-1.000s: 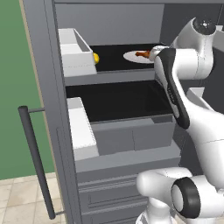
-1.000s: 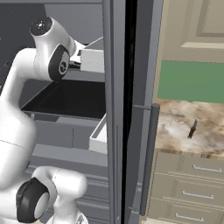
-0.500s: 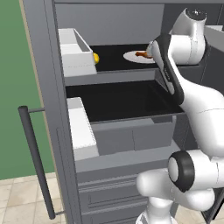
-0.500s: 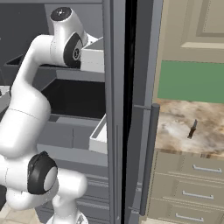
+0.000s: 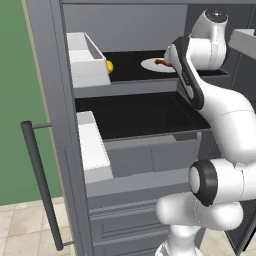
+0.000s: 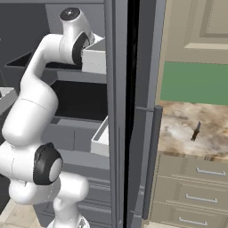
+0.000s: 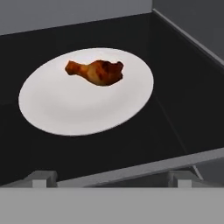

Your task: Retrieve the chicken drumstick from the fridge and place it on the cutting board.

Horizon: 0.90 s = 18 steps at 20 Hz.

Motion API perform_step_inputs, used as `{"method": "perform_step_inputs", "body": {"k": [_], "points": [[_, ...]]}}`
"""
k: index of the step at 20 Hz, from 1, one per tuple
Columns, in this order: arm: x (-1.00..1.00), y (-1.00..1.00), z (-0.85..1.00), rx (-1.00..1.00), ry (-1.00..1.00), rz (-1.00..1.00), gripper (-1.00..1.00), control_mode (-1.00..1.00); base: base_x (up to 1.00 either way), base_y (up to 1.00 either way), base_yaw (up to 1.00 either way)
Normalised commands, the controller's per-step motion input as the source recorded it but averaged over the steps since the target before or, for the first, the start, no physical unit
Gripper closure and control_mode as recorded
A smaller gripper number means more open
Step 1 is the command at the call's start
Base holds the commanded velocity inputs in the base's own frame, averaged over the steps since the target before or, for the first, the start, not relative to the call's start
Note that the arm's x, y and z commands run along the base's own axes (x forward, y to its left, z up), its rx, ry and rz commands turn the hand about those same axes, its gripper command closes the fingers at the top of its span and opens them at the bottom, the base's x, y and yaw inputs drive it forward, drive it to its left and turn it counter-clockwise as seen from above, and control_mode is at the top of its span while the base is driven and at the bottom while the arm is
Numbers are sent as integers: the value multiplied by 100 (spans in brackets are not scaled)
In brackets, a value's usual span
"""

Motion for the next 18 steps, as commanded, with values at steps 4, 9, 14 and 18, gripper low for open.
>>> {"method": "perform_step_inputs", "body": {"k": [4,9,14,18], "points": [[60,-23,0,0,0,4,-100,-100,0,0,0],[60,-26,0,0,2,8,-100,-100,0,0,0],[56,-6,0,0,3,10,-100,-100,0,0,0],[39,0,0,0,4,10,-100,-100,0,0,0]]}}
